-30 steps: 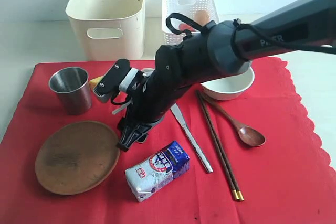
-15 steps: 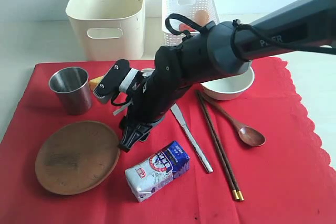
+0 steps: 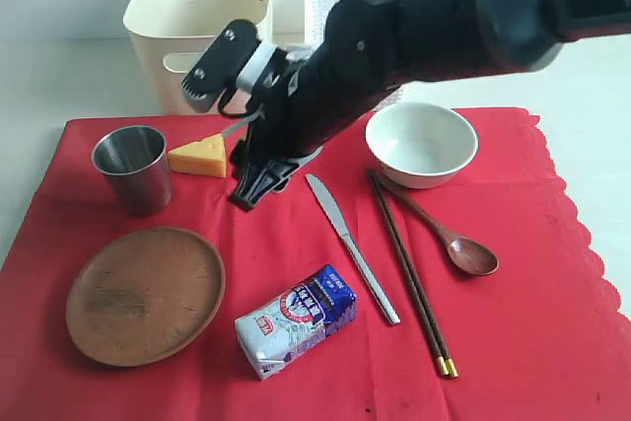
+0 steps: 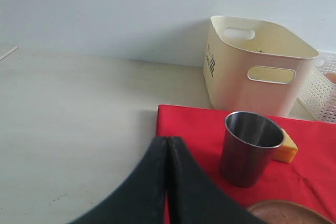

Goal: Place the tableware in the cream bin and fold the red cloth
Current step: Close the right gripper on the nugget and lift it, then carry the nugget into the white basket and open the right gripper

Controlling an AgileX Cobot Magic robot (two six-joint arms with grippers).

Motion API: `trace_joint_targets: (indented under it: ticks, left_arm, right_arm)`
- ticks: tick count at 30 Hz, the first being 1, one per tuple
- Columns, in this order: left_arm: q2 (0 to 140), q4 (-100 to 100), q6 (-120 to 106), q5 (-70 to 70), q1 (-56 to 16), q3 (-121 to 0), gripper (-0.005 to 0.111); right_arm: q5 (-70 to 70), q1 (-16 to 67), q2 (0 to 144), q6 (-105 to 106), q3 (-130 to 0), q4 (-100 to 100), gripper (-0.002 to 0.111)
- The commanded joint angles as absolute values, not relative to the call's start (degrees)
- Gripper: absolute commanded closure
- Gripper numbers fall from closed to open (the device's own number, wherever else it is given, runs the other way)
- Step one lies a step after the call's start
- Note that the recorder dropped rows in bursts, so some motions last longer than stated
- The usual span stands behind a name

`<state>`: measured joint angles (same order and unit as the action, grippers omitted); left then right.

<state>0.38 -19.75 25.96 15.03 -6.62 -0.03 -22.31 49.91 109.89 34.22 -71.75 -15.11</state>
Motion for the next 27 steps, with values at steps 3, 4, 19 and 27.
trace_joint_targets:
  ticks: [3,4,19,27]
  left_arm:
    - [0.0,-19.8,25.7,14.7,-6.6,0.0,0.105]
    - [0.0,-19.8,25.7,14.7,-6.6,0.0,0.105]
    - [0.0,-19.8,25.7,14.7,-6.6,0.0,0.105]
    - [0.0,-19.8,25.7,14.7,-6.6,0.0,0.105]
  right_arm:
    - [-15.9,43.1,108.1,32.8,-72.4,-14.4,0.108]
    - [-14.3,42.1,108.2,32.8,-72.4,-14.6,0.108]
    - [8.9,33.6,113.1,29.8,-72.4,-16.0,0.108]
    - [9.7,32.9,119.4,29.8,-78.4,-16.2,0.108]
